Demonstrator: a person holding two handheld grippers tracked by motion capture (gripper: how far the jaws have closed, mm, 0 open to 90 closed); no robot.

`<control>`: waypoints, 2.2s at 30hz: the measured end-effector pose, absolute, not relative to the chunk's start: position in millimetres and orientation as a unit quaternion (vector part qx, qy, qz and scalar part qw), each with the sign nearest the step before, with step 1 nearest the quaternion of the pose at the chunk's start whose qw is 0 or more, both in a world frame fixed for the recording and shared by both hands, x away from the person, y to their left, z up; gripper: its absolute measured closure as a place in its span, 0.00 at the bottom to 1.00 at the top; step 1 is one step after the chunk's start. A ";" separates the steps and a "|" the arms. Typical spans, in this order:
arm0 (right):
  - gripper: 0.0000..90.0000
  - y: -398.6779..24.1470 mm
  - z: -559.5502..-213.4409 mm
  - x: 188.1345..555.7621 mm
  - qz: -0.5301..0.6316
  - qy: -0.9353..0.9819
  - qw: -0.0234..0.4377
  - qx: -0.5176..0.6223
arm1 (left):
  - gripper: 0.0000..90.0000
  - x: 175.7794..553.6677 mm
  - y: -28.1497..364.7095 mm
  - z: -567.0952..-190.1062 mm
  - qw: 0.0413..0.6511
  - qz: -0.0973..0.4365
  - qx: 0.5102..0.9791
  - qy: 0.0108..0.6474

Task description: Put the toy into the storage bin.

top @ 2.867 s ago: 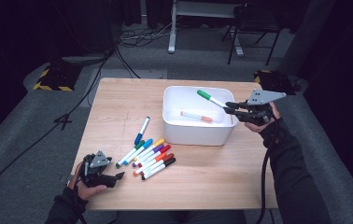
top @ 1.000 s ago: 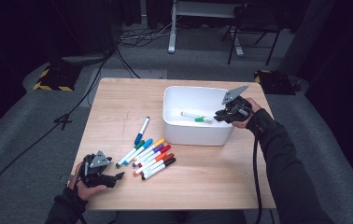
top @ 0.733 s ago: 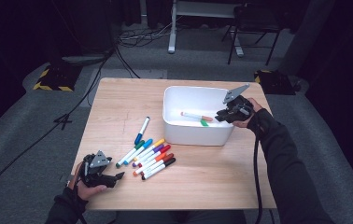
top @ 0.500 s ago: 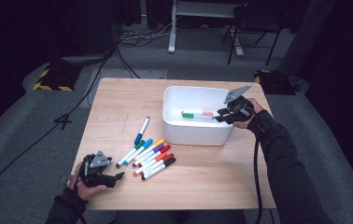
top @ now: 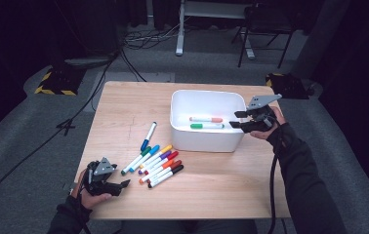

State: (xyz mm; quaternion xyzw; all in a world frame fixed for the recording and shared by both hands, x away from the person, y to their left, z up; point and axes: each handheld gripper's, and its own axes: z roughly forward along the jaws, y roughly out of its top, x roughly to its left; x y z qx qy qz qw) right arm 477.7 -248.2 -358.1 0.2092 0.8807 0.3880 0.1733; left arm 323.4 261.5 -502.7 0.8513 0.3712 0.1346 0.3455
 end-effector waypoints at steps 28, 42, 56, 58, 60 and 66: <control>0.46 -293.8 -420.9 384.0 0.445 0.844 0.205 0.217 | 0.39 330.3 254.9 -502.0 0.354 0.140 0.846 0.373; 0.43 -285.0 -473.4 381.1 0.421 0.866 0.151 0.223 | 0.83 337.5 258.0 -501.5 0.357 0.162 0.839 0.377; 0.42 -270.6 -499.2 382.2 0.390 0.890 0.110 0.210 | 0.84 336.8 256.5 -500.9 0.358 0.188 0.838 0.367; 0.42 -270.8 -499.4 381.8 0.391 0.889 0.105 0.217 | 0.84 336.5 257.7 -500.4 0.361 0.184 0.837 0.368; 0.42 -271.8 -499.9 383.1 0.393 0.888 0.105 0.214 | 0.84 336.2 258.1 -499.6 0.359 0.190 0.837 0.367; 0.42 -273.1 -501.3 383.9 0.399 0.885 0.096 0.218 | 0.84 335.0 262.8 -496.1 0.379 0.200 0.825 0.368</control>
